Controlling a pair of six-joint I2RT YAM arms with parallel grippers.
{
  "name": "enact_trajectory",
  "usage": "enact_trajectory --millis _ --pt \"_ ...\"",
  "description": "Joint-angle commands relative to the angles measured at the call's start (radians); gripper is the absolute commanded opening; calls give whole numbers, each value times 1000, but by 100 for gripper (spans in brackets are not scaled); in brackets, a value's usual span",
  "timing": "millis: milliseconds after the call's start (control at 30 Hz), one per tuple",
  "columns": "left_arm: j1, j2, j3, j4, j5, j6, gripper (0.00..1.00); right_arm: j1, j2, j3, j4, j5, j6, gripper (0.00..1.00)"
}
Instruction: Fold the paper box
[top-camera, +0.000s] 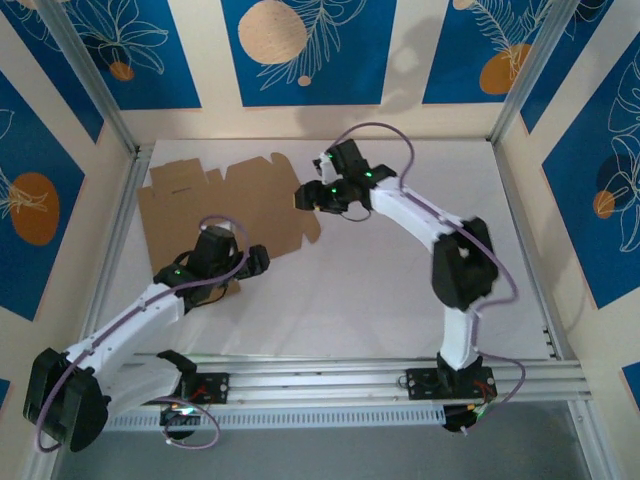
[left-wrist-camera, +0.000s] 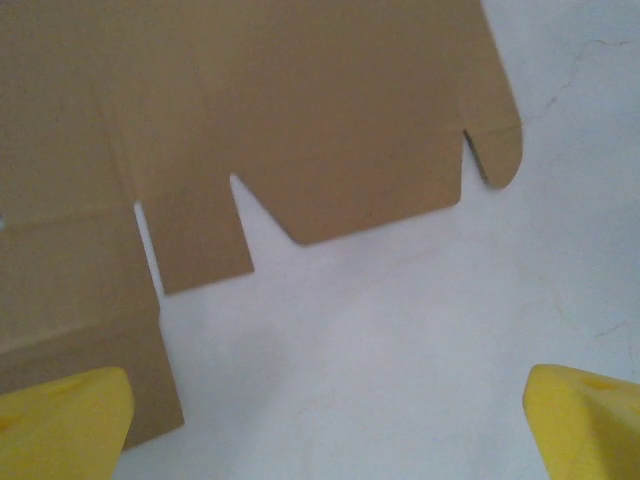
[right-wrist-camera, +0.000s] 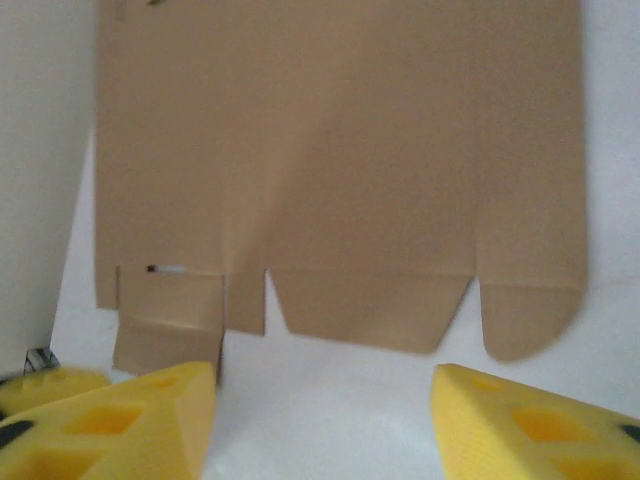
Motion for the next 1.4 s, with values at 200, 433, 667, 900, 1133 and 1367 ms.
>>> enact_trajectory --millis 200,433,667,900,1133,1367 --pt "127 41 3 16 150 -89 100 2 401 413 -185 -80 51 0" --pt "135 24 60 -118 97 -67 100 11 542 541 -334 133 86 0" --pt "199 45 126 -211 47 -57 100 12 439 345 -350 266 77 0" --pt "246 141 129 -222 73 -100 100 -24 131 -138 -126 283 127 0" --pt "247 433 225 -161 95 -192 96 -5 -90 -485 -7 299 157 0" --pt "218 739 451 -189 123 -189 90 69 -267 -695 36 327 191 0"
